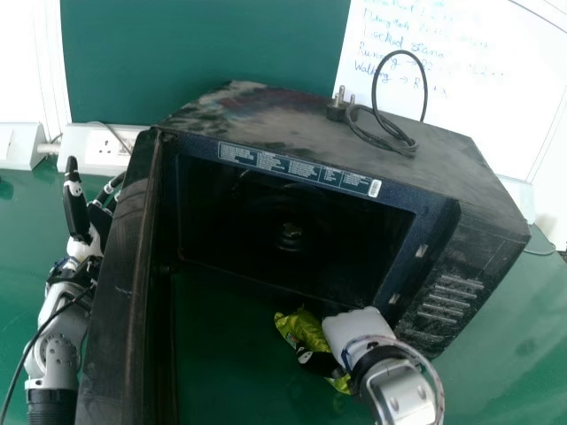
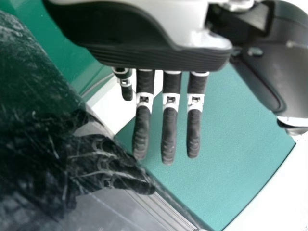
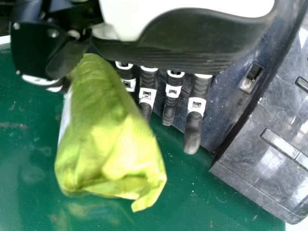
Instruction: Put biscuit inside oven
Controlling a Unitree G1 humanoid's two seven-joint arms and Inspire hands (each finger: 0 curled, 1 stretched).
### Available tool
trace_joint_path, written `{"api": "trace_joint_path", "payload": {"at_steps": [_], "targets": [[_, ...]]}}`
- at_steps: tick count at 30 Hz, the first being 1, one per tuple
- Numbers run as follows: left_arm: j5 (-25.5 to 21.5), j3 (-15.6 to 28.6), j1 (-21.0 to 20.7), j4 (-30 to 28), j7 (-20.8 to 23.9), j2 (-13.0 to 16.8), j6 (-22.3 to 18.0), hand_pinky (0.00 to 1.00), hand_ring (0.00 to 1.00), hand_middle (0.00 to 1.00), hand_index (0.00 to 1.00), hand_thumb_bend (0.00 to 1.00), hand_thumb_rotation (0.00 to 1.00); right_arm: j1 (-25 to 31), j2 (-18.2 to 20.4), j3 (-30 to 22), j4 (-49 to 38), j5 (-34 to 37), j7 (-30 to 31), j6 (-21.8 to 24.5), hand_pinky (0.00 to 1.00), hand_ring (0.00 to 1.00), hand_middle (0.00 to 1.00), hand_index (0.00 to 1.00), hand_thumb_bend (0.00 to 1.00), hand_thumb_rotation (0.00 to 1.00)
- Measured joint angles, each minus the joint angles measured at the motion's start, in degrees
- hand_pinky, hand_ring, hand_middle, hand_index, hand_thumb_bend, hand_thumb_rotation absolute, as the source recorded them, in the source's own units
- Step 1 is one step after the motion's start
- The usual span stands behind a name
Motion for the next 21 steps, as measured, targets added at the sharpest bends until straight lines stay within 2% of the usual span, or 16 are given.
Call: {"api": "trace_joint_path", "payload": {"at_steps": [4, 12, 17, 21], "targets": [[-0.1, 0.0, 0.0, -0.1, 0.0, 0.0, 0.1, 0.23, 0.32, 0.44, 0.49, 0.52, 0.09, 1.4, 0.0, -0.9, -0.8, 0.0, -1.3, -0.1, 0.08, 0.15, 0.47, 0.76, 0.56, 0.0], [-0.3, 0.0, 0.0, -0.1, 0.0, 0.0, 0.2, 0.23, 0.32, 0.44, 0.49, 0.52, 0.09, 1.6, 0.0, -4.0, -2.1, 2.8, -0.3, -0.6, 0.14, 0.23, 0.47, 0.7, 0.57, 0.0], [-0.3, 0.0, 0.0, -0.1, 0.0, 0.0, 0.2, 0.23, 0.32, 0.44, 0.49, 0.52, 0.09, 1.3, -0.2, -6.7, -3.0, 6.2, 2.3, -0.6, 0.09, 0.17, 0.47, 0.63, 0.57, 0.0], [-0.3, 0.0, 0.0, -0.1, 0.0, 0.0, 0.2, 0.23, 0.32, 0.43, 0.49, 0.52, 0.09, 1.4, -1.1, -8.4, -3.9, 9.5, 2.8, -1.4, 0.1, 0.18, 0.47, 0.65, 0.56, 0.0]]}}
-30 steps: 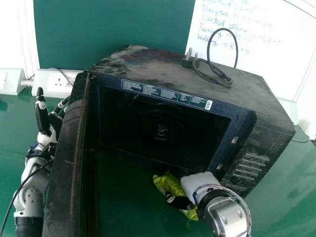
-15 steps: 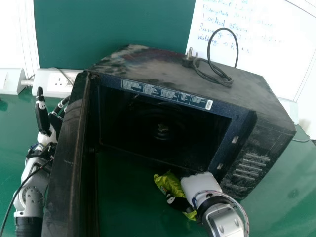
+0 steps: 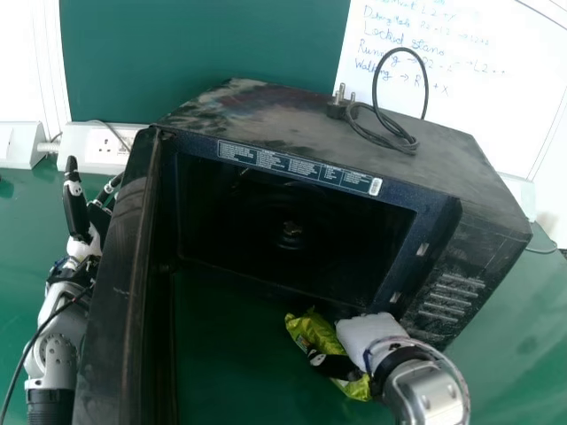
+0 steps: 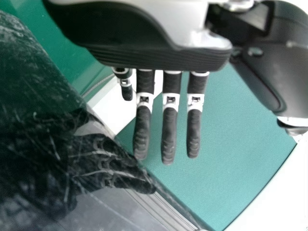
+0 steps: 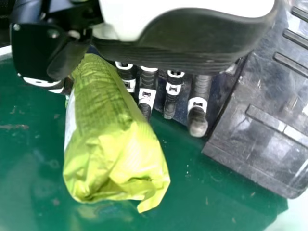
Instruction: Put biscuit inside oven
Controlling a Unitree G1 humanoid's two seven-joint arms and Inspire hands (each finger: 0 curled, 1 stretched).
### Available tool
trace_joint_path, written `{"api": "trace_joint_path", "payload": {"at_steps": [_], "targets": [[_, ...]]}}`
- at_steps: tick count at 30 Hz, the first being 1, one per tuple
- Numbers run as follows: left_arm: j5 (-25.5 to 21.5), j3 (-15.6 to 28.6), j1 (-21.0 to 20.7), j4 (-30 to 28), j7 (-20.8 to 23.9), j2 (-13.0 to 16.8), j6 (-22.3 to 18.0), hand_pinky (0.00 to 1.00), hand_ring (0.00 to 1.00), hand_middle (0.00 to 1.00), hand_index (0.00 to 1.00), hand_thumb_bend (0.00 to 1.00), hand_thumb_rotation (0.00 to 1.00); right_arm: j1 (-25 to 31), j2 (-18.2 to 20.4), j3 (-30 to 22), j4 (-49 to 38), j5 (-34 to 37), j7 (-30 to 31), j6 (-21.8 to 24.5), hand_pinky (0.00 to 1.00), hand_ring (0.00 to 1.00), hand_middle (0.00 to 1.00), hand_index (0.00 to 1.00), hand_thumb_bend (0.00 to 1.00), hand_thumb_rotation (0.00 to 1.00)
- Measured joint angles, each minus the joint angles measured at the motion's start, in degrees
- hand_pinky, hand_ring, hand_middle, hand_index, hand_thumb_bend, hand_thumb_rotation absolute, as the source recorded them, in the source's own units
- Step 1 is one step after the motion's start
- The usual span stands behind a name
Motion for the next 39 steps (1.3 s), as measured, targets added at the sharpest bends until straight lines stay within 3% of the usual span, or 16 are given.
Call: {"api": "trace_joint_path", "payload": {"at_steps": [5, 7, 9, 22, 31, 39], "targets": [[0.0, 0.0, 0.0, 0.0, 0.0, 0.0, 0.0, 0.24, 0.32, 0.43, 0.49, 0.52, 0.09, 0.1, -0.4, -1.7, -1.9, 2.9, 0.4, -0.3, 0.09, 0.17, 0.47, 0.63, 0.56, 0.0], [0.0, 0.0, 0.0, 0.0, 0.0, 0.0, 0.0, 0.24, 0.32, 0.44, 0.49, 0.52, 0.09, 0.0, -0.5, -2.4, -3.0, 4.2, 0.5, -0.3, 0.1, 0.18, 0.47, 0.53, 0.54, 0.0], [0.0, 0.0, 0.0, 0.0, -0.1, 0.1, 0.0, 0.24, 0.32, 0.44, 0.49, 0.52, 0.09, -0.2, -0.6, -3.1, -3.9, 5.6, 1.3, -0.3, 0.11, 0.2, 0.47, 0.5, 0.53, 0.0], [0.1, 0.0, 0.0, 0.1, -0.2, 0.1, -0.2, 0.24, 0.32, 0.44, 0.49, 0.52, 0.09, -4.9, -0.6, -5.1, -7.9, 8.2, 5.2, 2.7, 0.1, 0.19, 0.47, 0.49, 0.53, 0.0], [0.1, 0.0, 0.0, 0.2, -0.6, 0.1, -0.3, 0.24, 0.32, 0.44, 0.49, 0.52, 0.09, -5.4, -0.2, -8.0, -8.9, 12.8, -0.8, 2.8, 0.08, 0.16, 0.47, 0.49, 0.53, 0.0], [0.1, 0.1, 0.0, 0.2, -0.8, 0.2, -0.3, 0.25, 0.33, 0.44, 0.49, 0.52, 0.09, -10.5, -0.4, -7.8, -4.2, 13.5, -3.5, 3.7, 0.1, 0.19, 0.47, 0.48, 0.53, 0.0]]}}
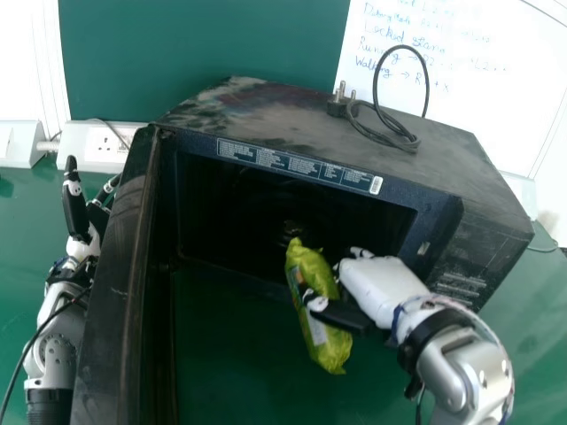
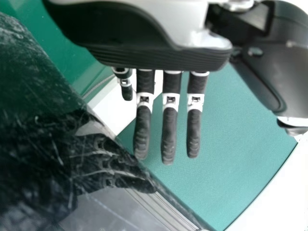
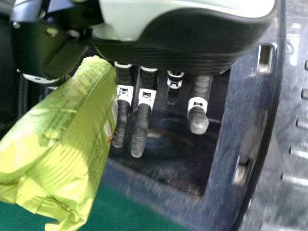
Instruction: Put biscuit inside oven
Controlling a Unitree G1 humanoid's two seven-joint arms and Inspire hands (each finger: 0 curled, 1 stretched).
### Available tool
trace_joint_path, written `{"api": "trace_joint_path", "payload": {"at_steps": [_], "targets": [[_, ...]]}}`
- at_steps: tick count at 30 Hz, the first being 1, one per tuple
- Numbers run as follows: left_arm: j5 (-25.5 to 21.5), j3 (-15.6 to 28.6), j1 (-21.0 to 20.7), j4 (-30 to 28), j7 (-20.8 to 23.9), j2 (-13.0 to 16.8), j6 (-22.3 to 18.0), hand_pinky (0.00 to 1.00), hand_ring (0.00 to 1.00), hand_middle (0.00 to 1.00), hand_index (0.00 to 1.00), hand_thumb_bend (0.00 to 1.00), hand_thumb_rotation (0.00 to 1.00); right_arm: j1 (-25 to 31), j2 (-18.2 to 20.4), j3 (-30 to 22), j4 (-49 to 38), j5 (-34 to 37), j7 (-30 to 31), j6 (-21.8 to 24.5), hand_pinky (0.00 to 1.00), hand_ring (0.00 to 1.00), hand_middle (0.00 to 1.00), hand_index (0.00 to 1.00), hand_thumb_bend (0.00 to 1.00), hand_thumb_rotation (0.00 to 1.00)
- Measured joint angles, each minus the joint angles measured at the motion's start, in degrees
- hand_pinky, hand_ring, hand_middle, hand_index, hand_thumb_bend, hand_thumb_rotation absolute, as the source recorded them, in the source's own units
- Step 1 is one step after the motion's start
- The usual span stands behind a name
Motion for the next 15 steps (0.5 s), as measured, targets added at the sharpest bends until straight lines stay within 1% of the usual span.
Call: {"api": "trace_joint_path", "payload": {"at_steps": [3, 5, 8, 11, 15], "targets": [[0.0, 0.0, 0.0, 0.0, -0.1, 0.0, 0.0, 0.25, 0.33, 0.44, 0.49, 0.52, 0.08, -1.4, 0.1, 0.9, 2.6, -0.7, -2.3, 0.0, 0.1, 0.19, 0.47, 0.48, 0.53, 0.0], [0.1, 0.0, 0.1, 0.0, -0.1, 0.0, -0.1, 0.25, 0.33, 0.44, 0.49, 0.52, 0.08, -2.7, 0.2, 2.2, 5.5, -1.4, -5.0, -0.1, 0.1, 0.19, 0.47, 0.48, 0.53, 0.0], [0.1, 0.0, 0.1, 0.0, -0.1, 0.0, -0.1, 0.25, 0.33, 0.44, 0.49, 0.52, 0.08, -5.7, 0.4, 4.0, 10.9, -1.8, -9.6, -0.6, 0.11, 0.21, 0.47, 0.48, 0.53, 0.0], [0.1, 0.0, 0.2, -0.1, -0.1, 0.0, -0.1, 0.25, 0.33, 0.44, 0.49, 0.52, 0.09, -8.2, 0.4, 5.4, 16.6, -1.4, -14.4, -1.7, 0.1, 0.18, 0.47, 0.48, 0.53, 0.0], [0.1, 0.0, 0.5, -0.2, -0.2, 0.0, -0.2, 0.26, 0.34, 0.45, 0.49, 0.52, 0.09, -10.6, 0.4, 7.6, 23.9, -1.1, -19.3, -3.0, 0.1, 0.18, 0.47, 0.48, 0.53, 0.0]]}}
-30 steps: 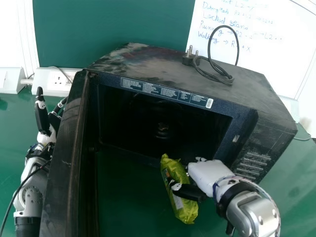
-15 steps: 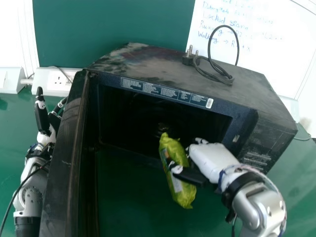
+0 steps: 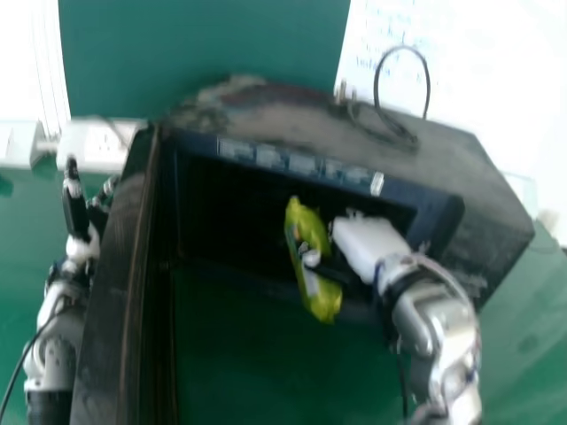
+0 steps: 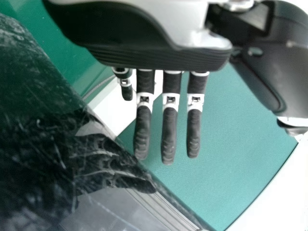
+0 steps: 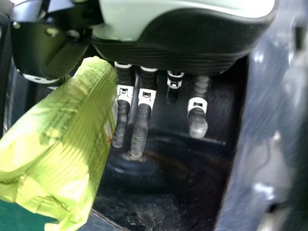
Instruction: Put biscuit inside oven
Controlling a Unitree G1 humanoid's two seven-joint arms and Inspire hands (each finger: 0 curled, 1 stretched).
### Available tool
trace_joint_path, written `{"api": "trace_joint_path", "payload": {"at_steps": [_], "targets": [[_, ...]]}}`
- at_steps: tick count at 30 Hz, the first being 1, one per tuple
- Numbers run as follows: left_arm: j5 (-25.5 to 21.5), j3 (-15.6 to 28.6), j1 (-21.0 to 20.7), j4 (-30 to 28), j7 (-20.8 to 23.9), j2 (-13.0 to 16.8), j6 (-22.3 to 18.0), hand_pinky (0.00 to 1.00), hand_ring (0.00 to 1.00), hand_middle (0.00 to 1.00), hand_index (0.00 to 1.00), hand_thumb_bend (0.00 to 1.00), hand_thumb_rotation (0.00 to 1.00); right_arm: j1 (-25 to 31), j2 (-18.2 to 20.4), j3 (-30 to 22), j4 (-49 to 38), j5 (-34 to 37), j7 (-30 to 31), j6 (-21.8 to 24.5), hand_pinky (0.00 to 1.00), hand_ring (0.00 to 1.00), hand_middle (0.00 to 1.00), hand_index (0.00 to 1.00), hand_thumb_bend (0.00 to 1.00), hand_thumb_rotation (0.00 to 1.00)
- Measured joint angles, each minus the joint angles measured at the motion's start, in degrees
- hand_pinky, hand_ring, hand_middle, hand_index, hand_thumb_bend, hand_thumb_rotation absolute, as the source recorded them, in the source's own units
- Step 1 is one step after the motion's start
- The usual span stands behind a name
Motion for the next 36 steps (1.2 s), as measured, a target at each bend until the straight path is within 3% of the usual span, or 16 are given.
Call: {"api": "trace_joint_path", "payload": {"at_steps": [8, 26, 36], "targets": [[-0.1, 0.0, 0.8, -0.1, -0.4, -0.1, 0.0, 0.26, 0.34, 0.44, 0.49, 0.52, 0.08, -6.0, 0.3, 4.7, 15.5, 1.4, -13.3, -3.9, 0.13, 0.21, 0.47, 0.48, 0.53, 0.0], [-0.4, 0.0, 1.5, -1.0, -0.8, -0.1, 0.1, 0.25, 0.33, 0.44, 0.49, 0.52, 0.09, -22.9, 2.5, 15.2, 52.3, 3.3, -43.0, -12.8, 0.08, 0.13, 0.47, 0.48, 0.53, 0.0], [-0.3, 0.0, 1.8, -1.2, -1.0, -0.1, 0.1, 0.25, 0.33, 0.44, 0.49, 0.52, 0.09, -31.3, 4.5, 23.7, 73.3, 0.3, -62.4, -14.4, 0.14, 0.21, 0.47, 0.49, 0.53, 0.0]]}}
